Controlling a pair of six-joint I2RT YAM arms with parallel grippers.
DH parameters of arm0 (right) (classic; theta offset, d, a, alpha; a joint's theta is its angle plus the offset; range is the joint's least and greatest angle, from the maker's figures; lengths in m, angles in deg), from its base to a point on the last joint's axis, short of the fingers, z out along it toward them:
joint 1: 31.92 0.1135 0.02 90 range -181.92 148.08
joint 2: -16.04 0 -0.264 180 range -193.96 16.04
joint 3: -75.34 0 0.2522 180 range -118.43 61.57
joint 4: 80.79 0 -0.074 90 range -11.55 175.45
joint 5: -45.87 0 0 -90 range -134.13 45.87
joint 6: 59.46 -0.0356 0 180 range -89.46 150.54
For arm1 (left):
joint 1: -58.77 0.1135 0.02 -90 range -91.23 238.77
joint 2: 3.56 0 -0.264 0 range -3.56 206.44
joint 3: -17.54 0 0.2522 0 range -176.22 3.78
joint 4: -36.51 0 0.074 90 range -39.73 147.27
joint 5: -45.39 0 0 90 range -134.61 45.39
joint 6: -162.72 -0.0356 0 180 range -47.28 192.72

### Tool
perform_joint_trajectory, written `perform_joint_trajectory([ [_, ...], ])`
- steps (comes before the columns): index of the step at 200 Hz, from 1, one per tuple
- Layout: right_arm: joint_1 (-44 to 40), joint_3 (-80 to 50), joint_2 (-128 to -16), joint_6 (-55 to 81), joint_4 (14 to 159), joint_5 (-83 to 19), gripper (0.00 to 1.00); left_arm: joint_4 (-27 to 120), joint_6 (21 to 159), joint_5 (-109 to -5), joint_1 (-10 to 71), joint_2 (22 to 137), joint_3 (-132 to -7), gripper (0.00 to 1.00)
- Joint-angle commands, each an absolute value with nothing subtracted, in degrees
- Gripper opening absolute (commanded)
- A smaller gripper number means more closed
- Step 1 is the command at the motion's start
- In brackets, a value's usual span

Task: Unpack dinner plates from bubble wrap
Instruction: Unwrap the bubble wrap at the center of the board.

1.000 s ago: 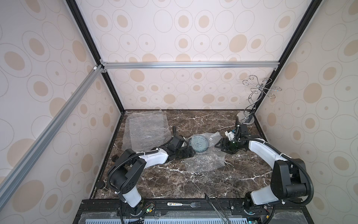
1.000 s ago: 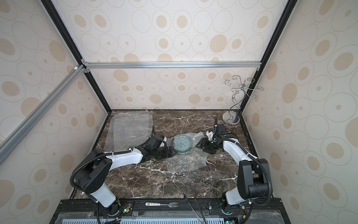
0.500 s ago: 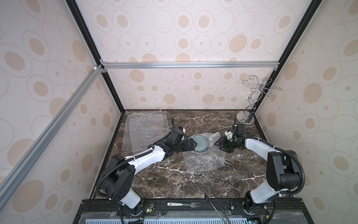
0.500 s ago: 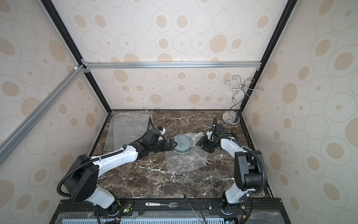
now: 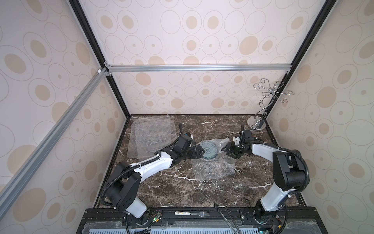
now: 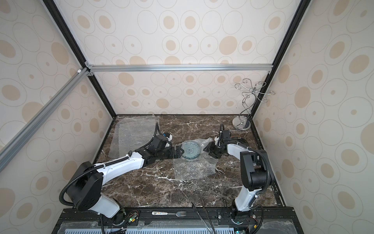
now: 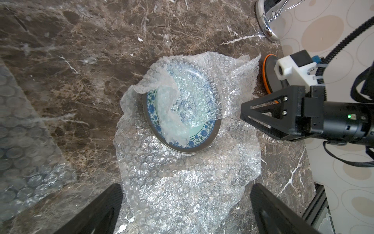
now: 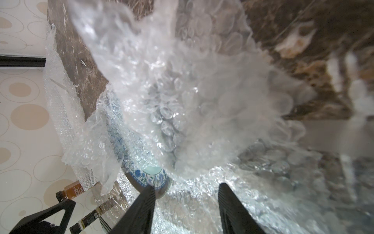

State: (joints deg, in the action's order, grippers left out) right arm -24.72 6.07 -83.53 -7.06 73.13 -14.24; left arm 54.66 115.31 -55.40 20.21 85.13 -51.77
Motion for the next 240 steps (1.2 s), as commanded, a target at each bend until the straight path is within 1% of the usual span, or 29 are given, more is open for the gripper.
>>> perform_joint_trajectory([
  [1, -24.01, 4.49, -85.05, -8.54, 75.2, -15.04, 0.52, 55.64, 114.49, -54.43, 20.8, 83.37, -52.8, 1.0],
  [28, -23.93, 4.36, -86.06, -9.06, 76.97, -15.16, 0.47, 55.81, 114.45, -54.54, 21.2, 83.28, -52.63, 1.0],
  [43, -23.76, 4.31, -86.67, -9.51, 78.01, -14.96, 0.38, 55.98, 114.47, -54.63, 21.46, 83.21, -52.58, 1.0],
  [58, -23.64, 4.01, -87.35, -9.63, 78.15, -14.84, 0.33, 55.9, 114.56, -54.76, 21.59, 83.19, -52.34, 1.0],
  [100, -23.22, 3.53, -87.41, -9.98, 78.86, -15.01, 0.11, 55.81, 114.56, -54.98, 21.86, 83.28, -52.29, 1.0],
  [111, -23.22, 3.4, -87.08, -10.05, 78.81, -14.94, 0.07, 55.81, 114.53, -55.07, 21.99, 83.31, -52.25, 1.0],
  [153, -22.49, 2.11, -84.4, -10.02, 77.59, -14.81, 0.0, 56.39, 113.81, -54.98, 22.12, 83.71, -52.97, 1.0],
  [194, -21.91, -1.25, -82.94, -9.32, 75.0, -15.04, 0.0, 57.12, 111.97, -56.22, 22.12, 84.79, -54.75, 1.0],
  [240, -21.91, -10.46, -87.41, -7.19, 70.44, -14.36, 0.0, 56.77, 108.62, -60.41, 21.99, 85.45, -56.35, 1.0],
])
